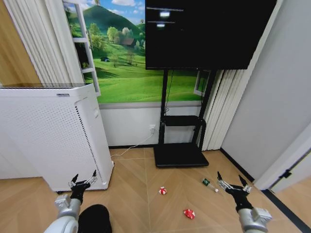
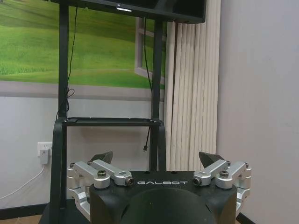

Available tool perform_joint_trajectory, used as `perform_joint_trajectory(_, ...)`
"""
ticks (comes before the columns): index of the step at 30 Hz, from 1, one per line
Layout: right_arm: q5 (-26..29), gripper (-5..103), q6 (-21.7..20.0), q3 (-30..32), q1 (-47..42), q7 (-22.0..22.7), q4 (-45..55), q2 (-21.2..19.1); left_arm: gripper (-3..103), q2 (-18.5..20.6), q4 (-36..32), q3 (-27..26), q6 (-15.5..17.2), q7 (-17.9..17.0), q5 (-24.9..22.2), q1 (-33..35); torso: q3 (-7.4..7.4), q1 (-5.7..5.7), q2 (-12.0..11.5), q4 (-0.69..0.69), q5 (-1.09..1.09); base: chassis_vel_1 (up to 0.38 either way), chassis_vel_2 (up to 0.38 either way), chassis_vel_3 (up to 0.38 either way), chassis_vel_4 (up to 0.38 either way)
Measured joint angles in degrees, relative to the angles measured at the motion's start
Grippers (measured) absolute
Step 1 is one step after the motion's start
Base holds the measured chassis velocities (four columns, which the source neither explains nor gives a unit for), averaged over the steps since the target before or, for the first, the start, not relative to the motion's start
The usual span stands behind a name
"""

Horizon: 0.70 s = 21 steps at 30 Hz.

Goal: Pick up the trash bin and place the garbage on the floor into it.

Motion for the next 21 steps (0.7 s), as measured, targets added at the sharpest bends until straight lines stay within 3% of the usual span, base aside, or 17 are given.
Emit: perform_joint_trajectory(21, 0.0, 100, 0.0, -0.1, 0.4, 0.0, -0.5, -0.2, 100, 0.5, 0.3, -0.1, 0.0, 0.0, -0.2, -0.3, -3.29, -1.80, -5.1, 0.00, 0.00, 0.000, 0.000, 0.000, 0.000)
